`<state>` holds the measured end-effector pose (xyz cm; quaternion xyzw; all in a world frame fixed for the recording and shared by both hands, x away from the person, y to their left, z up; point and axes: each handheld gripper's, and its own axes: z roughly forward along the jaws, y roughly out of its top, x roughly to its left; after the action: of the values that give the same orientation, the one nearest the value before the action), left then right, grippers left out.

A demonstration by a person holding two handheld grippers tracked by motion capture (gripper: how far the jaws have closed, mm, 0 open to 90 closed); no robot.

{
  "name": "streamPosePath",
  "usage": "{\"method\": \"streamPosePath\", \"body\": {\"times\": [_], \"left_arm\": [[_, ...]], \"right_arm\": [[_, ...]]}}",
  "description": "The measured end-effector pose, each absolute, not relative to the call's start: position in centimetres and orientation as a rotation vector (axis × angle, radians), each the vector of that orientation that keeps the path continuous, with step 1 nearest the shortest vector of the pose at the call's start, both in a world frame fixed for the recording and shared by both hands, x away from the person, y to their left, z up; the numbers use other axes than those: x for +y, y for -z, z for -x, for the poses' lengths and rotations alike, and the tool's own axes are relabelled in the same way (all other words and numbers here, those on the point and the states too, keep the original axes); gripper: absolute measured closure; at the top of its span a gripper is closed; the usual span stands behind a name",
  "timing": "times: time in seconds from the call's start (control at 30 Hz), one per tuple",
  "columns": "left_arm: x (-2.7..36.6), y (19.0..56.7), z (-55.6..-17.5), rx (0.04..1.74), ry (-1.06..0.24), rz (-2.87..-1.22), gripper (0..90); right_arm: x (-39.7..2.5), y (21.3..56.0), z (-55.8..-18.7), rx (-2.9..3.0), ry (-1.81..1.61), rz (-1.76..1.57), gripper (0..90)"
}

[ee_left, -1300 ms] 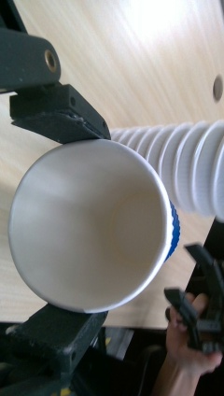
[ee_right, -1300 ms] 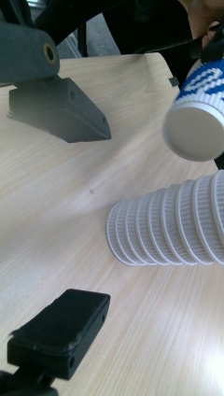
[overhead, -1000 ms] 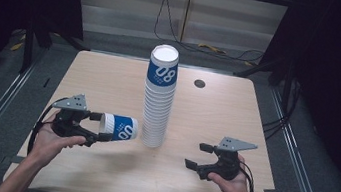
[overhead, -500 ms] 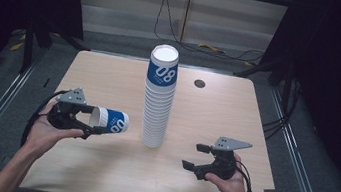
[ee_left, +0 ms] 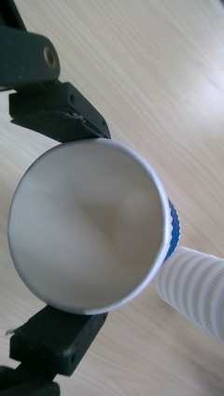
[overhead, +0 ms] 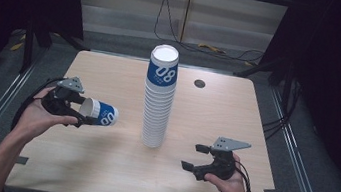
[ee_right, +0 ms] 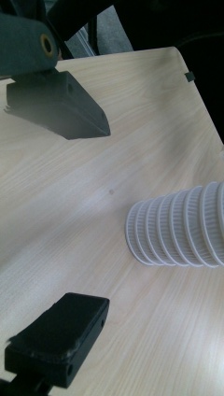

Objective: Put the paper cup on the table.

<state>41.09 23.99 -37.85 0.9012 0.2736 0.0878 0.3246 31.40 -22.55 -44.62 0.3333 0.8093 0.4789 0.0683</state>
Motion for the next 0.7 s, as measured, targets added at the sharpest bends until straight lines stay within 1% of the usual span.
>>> {"method": "streamPosePath", "body": {"times": [0.07, 0.17, 0.37, 0.43, 0.57, 0.7], "left_arm": [[24.1, 37.7, -41.4, 0.719, -0.227, -2.393, 19.6], [24.1, 37.5, -41.9, 0.731, -0.254, -2.4, 19.6], [23.3, 37.7, -43.1, 0.714, -0.227, -2.494, 19.2], [22.8, 37.8, -43.3, 0.71, -0.237, -2.523, 19.1], [21.9, 38.0, -43.6, 0.664, -0.24, -2.635, 19.0], [21.4, 38.4, -43.8, 0.662, -0.229, -2.69, 18.7]], "right_arm": [[-22.5, 44.7, -31.5, 2.445, -1.44, -1.002, 15.0], [-22.5, 44.7, -31.5, 2.444, -1.445, -1.002, 15.0], [-22.6, 44.6, -31.6, 2.439, -1.439, -1.003, 15.0], [-22.6, 44.6, -31.5, 2.439, -1.442, -1.004, 15.0], [-22.7, 44.4, -31.5, 2.421, -1.43, -1.003, 15.1], [-22.7, 44.5, -31.5, 2.426, -1.437, -1.004, 15.1]]}}
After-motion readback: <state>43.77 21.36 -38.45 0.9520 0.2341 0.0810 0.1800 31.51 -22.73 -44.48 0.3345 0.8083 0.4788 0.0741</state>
